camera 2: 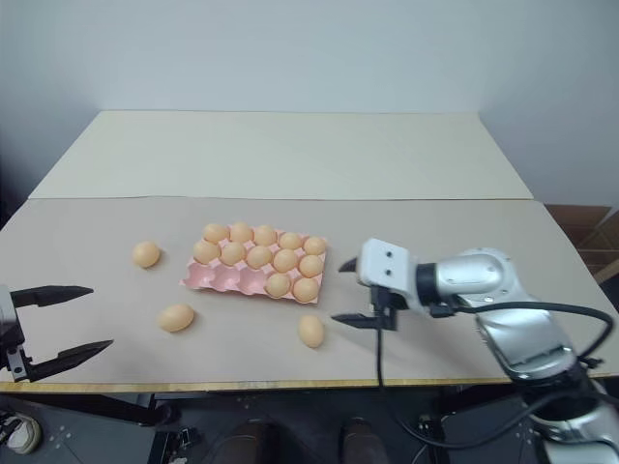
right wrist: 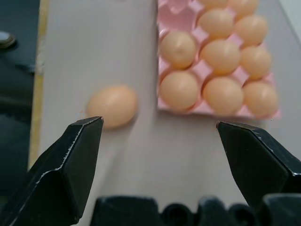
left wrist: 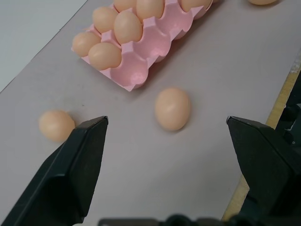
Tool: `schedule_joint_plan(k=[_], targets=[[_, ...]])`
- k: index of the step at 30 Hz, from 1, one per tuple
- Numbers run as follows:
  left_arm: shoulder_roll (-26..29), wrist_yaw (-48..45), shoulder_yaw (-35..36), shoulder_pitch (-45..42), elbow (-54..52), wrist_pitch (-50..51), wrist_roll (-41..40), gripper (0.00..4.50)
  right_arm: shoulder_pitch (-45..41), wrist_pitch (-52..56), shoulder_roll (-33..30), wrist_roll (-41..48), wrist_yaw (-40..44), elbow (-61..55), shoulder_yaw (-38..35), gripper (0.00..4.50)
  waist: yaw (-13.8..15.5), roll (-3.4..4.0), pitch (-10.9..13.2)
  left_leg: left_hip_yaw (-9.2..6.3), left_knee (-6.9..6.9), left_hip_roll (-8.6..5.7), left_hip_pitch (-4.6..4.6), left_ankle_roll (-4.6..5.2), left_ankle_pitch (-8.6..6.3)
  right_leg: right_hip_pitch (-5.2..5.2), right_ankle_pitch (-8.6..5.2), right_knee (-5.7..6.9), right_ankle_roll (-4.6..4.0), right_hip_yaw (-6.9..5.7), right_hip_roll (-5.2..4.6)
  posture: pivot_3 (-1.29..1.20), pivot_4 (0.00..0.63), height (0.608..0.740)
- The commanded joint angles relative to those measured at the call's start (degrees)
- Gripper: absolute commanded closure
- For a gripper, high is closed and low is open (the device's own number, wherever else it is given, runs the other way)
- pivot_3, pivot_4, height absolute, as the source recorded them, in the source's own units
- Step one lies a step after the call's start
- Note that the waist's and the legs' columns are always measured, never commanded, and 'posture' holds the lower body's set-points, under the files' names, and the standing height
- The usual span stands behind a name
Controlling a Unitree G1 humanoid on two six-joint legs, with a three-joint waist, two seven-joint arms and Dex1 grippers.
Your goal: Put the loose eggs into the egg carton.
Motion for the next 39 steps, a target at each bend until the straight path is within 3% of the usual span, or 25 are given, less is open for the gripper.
schedule_joint_plan(k=[1, 12, 22, 36, 39], targets=[[0.2, 0.2, 0.1, -0.6, 0.0, -1.2, 0.2, 0.13, 2.0, -0.1, -3.2, 3.3, 1.9, -3.2, -4.6, 0.04, -0.2, -0.01, 0.0, 0.01, 0.00, 0.02, 0.04, 0.00, 0.00, 0.03, 0.00, 0.00, 0.00, 0.01, 0.02, 0.00, 0.150, 0.740], [0.3, 0.2, -0.4, -0.8, 0.1, -1.6, 0.0, 0.13, 4.2, 2.1, -5.1, 5.4, -1.4, -5.9, -4.5, 0.04, 0.0, -0.01, 0.0, 0.03, 0.00, 0.02, 0.02, 0.00, 0.00, 0.03, 0.00, -0.03, 0.01, 0.02, 0.02, 0.00, 0.150, 0.740], [0.4, 1.0, 0.1, -0.3, -1.4, -0.6, 0.2, 0.13, -3.6, 14.2, 6.6, 1.8, -14.0, -4.8, 10.8, 0.04, -0.1, -0.03, 0.0, 0.02, 0.00, 0.02, -0.11, 0.00, 0.00, -0.11, 0.00, 0.00, 0.00, 0.06, 0.04, 0.00, 0.150, 0.740], [1.1, 0.8, 0.8, -0.1, -1.5, 0.0, 0.3, 0.13, -2.6, 16.7, 13.7, -1.8, -21.0, -2.6, 19.2, 0.04, 0.0, -0.05, 0.0, -0.01, 0.03, 0.00, -0.08, 0.00, 0.00, -0.08, 0.00, 0.03, -0.01, 0.03, 0.02, 0.00, 0.150, 0.740], [1.2, 0.8, 0.6, -0.5, -1.4, 0.1, 0.4, 0.13, -2.2, 15.9, 14.0, -3.1, -21.8, -2.3, 20.1, 0.62, 0.0, -0.05, 0.0, -0.01, 0.03, 0.00, -0.08, 0.00, 0.00, -0.09, 0.00, 0.04, 0.00, 0.03, 0.03, 0.00, 0.150, 0.740]])
